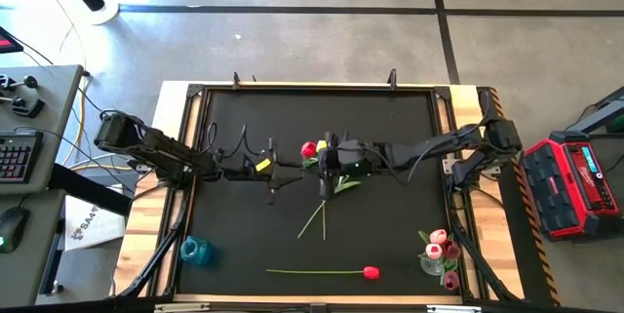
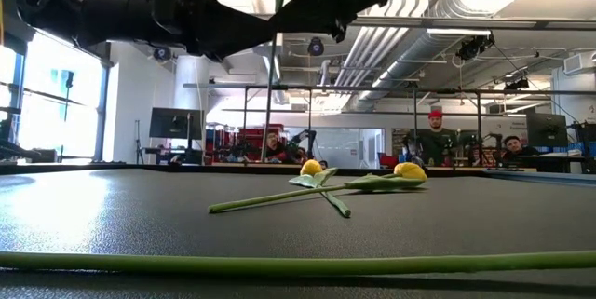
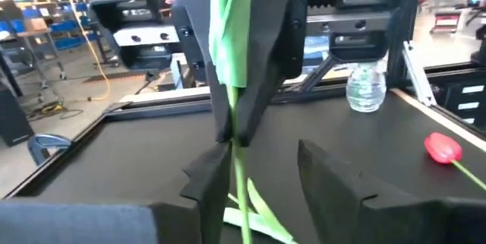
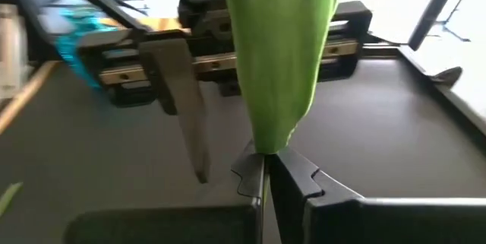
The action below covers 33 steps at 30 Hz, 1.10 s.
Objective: Sort flowers into vase by color
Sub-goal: Put the top red flower into the blue vase
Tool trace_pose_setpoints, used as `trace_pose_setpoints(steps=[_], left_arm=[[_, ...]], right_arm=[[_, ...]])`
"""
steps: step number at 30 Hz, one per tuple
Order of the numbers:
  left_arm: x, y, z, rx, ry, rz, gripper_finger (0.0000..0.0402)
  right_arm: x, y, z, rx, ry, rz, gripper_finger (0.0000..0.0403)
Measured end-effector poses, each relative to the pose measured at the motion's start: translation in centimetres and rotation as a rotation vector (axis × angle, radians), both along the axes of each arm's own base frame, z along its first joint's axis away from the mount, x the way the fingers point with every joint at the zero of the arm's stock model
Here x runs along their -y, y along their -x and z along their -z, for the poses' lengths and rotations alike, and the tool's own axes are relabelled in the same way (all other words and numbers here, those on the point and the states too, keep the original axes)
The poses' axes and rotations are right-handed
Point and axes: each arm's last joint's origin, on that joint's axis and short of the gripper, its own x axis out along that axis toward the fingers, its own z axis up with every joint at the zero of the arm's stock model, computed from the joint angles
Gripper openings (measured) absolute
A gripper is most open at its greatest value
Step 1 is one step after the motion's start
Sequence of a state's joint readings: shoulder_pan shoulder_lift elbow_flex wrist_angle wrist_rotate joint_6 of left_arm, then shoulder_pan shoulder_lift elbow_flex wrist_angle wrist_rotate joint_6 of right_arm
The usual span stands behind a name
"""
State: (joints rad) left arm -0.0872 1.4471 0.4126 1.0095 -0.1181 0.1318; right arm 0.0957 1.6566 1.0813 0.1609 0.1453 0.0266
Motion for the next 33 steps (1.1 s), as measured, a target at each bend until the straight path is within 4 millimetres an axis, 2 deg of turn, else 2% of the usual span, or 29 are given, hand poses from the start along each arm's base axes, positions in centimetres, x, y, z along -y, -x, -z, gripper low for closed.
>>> trace_pose_setpoints(steps=[4, 6, 10, 14, 23, 28, 33], left_arm=[[0.0, -0.1, -1.4, 0.120, 0.016, -0.012, 0.0164], [0.0, 0.0, -1.4, 0.131, 0.019, 0.003, 0.0172], [0.2, -0.2, -2.0, 0.152, 0.018, 0.042, 0.0182], [0.3, -0.7, -1.4, 0.064, 0.013, 0.073, 0.0184], [0.5, -1.6, -2.3, 0.040, 0.029, 0.119, 0.0183], [0.6, -1.7, -2.4, 0.040, 0.028, 0.130, 0.0156], [0.5, -1.7, -2.4, 0.038, 0.027, 0.118, 0.0086]], right_arm=[[-0.3, 0.2, 0.9, -0.070, -0.050, -0.116, 0.0000], [-0.5, 0.2, 1.0, -0.082, -0.070, -0.161, 0.0000], [-0.3, 0.2, 0.9, -0.081, -0.063, -0.151, 0.0000], [-0.3, 0.1, 0.7, -0.054, -0.053, -0.131, 0.0000], [-0.3, 0.1, 0.6, -0.044, -0.052, -0.130, 0.0000], [-0.4, 0.1, 0.6, -0.043, -0.057, -0.140, 0.0000], [-0.5, 0.0, 0.4, -0.028, -0.061, -0.143, 0.0007]])
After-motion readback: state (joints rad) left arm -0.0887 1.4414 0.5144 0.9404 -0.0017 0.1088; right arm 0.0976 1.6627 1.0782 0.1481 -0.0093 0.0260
